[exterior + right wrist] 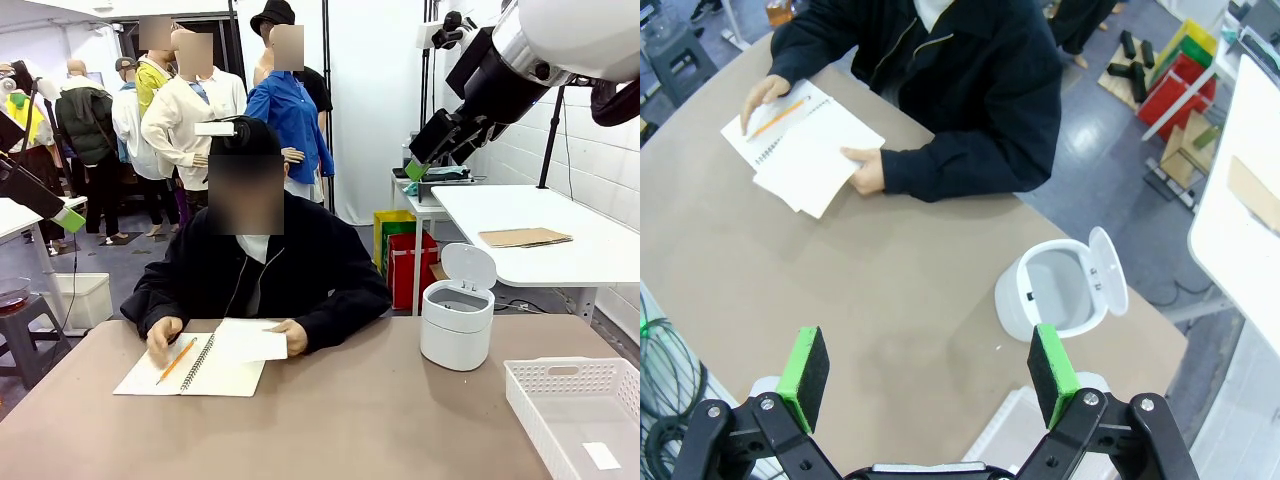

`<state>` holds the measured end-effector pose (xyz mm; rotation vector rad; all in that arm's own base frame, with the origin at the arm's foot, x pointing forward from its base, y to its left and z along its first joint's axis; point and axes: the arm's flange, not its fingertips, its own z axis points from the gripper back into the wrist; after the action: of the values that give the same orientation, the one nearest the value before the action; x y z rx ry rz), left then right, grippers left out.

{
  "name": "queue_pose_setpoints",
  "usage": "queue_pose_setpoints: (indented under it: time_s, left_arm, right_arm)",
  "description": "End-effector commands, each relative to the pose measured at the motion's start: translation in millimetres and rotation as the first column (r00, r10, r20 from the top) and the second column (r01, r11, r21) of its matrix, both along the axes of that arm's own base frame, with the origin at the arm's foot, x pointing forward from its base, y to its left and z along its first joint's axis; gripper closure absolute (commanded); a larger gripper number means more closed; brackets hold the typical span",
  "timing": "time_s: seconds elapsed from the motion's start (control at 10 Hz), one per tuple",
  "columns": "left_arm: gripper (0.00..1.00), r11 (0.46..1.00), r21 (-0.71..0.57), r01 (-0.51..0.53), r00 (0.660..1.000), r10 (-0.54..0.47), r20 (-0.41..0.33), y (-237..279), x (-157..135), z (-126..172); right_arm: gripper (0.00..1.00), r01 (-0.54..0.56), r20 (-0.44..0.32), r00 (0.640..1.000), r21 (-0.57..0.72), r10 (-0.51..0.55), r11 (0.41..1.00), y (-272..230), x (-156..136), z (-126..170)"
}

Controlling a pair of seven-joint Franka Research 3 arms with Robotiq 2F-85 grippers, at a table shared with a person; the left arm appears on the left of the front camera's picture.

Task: Sort the paper based on its condition.
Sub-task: If a person hands you a paper, place it in the Organizing basket , and if it's crumpled, put it in the Trash can.

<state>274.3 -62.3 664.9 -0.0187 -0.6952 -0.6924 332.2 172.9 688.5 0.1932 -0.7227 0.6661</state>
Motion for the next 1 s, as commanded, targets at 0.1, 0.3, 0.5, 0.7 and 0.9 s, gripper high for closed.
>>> queue_pose_setpoints:
  time_s: [0.1,0.3,0.5,0.7,0.9]
  left_arm:
    - [0.0,1.0,-0.002,0.008,1.0,-0.008,-0.01,0.6,-1.2,1.6]
    - [0.0,1.0,-0.002,0.008,1.0,-0.008,-0.01,0.6,-1.2,1.6]
    - [0.0,1.0,-0.002,0.008,1.0,-0.008,-0.01,0.6,-1.2,1.6]
    - [0.0,1.0,-0.002,0.008,1.0,-0.008,-0.01,0.6,-1.2,1.6]
    - [0.0,1.0,-0.002,0.008,1.0,-0.008,-0.01,0.6,-1.2,1.6]
  right_arm:
    - [0.0,-0.001,0.001,1.0,-0.001,0.001,1.0,-0.2,0.1,0.1]
    - [0.0,-0.001,0.001,1.0,-0.001,0.001,1.0,-0.2,0.1,0.1]
    - [0.0,-0.001,0.001,1.0,-0.001,0.001,1.0,-0.2,0.1,0.1]
    - [0.0,-0.001,0.001,1.0,-0.001,0.001,1.0,-0.2,0.1,0.1]
    - [0.0,-0.001,0.001,1.0,-0.001,0.001,1.0,-0.2,0.1,0.1]
